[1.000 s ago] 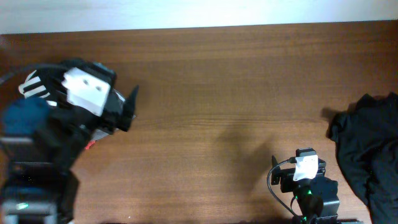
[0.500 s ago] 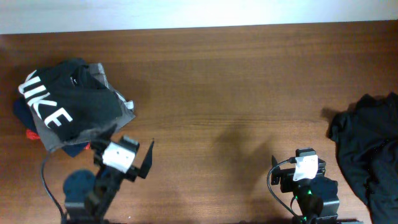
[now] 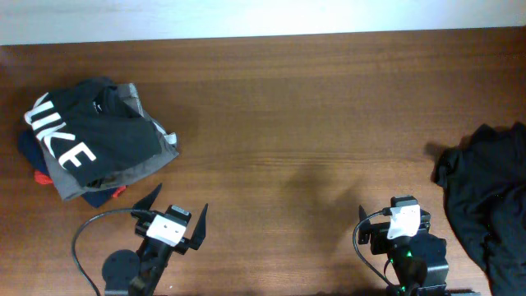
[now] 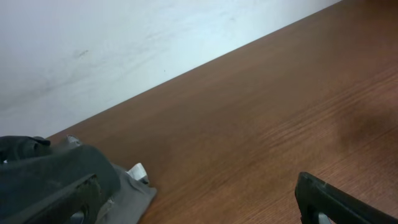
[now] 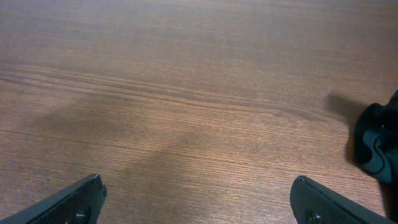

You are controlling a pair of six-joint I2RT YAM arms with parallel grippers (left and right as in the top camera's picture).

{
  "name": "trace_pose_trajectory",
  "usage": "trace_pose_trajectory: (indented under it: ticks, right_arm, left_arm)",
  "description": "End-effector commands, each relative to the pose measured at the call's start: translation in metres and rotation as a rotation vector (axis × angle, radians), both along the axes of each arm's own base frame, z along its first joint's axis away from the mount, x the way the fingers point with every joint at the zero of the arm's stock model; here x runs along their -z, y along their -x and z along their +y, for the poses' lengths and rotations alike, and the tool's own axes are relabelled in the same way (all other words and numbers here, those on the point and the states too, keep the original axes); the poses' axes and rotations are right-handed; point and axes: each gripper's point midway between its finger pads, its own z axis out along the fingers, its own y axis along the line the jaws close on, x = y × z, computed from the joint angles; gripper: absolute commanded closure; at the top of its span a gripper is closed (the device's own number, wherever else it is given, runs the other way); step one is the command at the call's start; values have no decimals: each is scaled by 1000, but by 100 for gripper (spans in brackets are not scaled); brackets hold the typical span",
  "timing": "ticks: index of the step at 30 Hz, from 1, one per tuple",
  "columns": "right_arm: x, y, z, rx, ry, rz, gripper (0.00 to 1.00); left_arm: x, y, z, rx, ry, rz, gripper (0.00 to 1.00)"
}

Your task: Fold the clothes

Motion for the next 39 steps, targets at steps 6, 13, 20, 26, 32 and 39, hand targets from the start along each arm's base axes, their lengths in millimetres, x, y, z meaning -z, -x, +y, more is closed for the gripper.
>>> trace_pose_trajectory:
  ticks: [6,13,20,26,32,39]
  right_arm:
    - [0,-1,2,-3,-9,-9,1]
    - [0,-1,2,-3,-8,-9,1]
    - [0,-1,2,-3,-9,-9,1]
    - [0,-1,2,-3,-9,-9,1]
    - [0,0,2,-3,-9,-9,1]
    - [0,-1,2,-3,-8,-9,1]
  left_arm:
    - [20,-3,-1,0,4,-29,1]
    - [18,-4,-1,-1,4,-40,1]
    - [18,-4,-1,-1,4,-40,1]
    - [18,-4,-1,-1,4,-40,1]
    - [18,-4,-1,-1,4,-40,1]
    - [18,-4,-1,-1,4,-40,1]
